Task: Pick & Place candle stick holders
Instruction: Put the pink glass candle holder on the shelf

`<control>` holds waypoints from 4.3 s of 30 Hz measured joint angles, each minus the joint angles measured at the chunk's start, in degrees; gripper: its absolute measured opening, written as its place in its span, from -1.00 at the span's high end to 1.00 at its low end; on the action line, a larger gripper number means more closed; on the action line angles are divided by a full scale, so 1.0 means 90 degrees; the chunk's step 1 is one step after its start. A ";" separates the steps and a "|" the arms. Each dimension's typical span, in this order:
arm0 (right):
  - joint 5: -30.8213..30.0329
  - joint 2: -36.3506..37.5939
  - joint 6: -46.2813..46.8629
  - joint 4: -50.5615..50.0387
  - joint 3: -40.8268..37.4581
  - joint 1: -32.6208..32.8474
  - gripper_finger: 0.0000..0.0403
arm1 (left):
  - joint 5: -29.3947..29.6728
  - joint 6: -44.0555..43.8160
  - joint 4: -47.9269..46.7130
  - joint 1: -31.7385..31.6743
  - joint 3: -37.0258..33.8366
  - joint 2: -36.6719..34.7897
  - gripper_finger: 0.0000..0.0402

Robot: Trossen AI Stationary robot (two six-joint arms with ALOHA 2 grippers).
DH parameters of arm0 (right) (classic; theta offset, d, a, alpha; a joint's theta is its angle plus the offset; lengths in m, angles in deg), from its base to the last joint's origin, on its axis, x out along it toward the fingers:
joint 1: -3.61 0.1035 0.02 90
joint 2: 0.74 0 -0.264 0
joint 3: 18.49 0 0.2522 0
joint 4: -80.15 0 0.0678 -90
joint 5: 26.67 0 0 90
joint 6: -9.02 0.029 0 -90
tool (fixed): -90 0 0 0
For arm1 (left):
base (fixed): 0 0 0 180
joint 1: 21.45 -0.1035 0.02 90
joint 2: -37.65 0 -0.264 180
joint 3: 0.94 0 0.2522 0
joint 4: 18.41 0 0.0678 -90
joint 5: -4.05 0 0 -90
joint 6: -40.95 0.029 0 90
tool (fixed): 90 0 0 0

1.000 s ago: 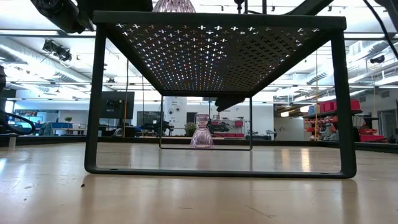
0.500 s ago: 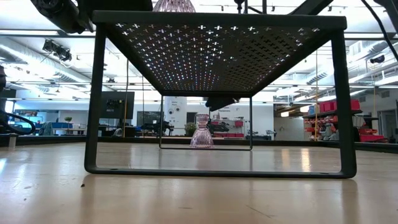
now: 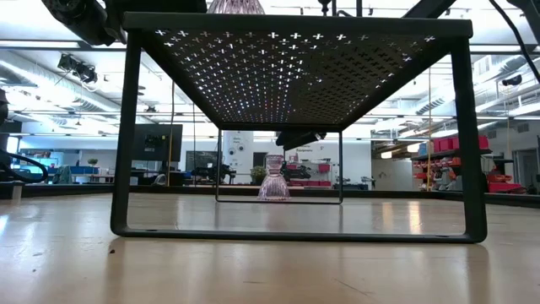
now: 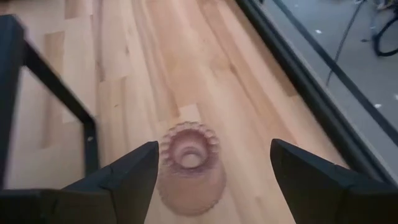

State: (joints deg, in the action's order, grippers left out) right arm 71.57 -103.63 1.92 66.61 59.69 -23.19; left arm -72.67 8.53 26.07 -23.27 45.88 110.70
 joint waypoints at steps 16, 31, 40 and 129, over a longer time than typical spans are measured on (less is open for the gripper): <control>-0.0153 0.0036 -0.0870 -0.0350 0.0000 -0.0295 -0.52 | 0.0002 0.0000 -0.0010 0.0000 0.0000 0.0000 -0.62; -0.0050 -0.0425 -0.1415 -0.0236 0.0002 -0.0229 -0.52 | 0.0002 -0.0002 -0.0033 0.0000 0.0000 0.0000 -0.62; 0.0407 -0.0423 -0.1979 0.0135 0.0002 -0.0216 -0.52 | 0.0029 -0.0002 -0.0107 0.0000 0.0000 0.0000 -0.62; 0.0356 -0.1019 -0.1887 -0.1676 0.3242 -0.0144 0.32 | 0.0835 0.0275 -0.0926 0.0000 -0.0002 -0.0004 -0.62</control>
State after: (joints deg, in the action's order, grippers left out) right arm 74.78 -112.80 -15.06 51.52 88.87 -24.49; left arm -65.15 11.01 17.73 -23.27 45.86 110.67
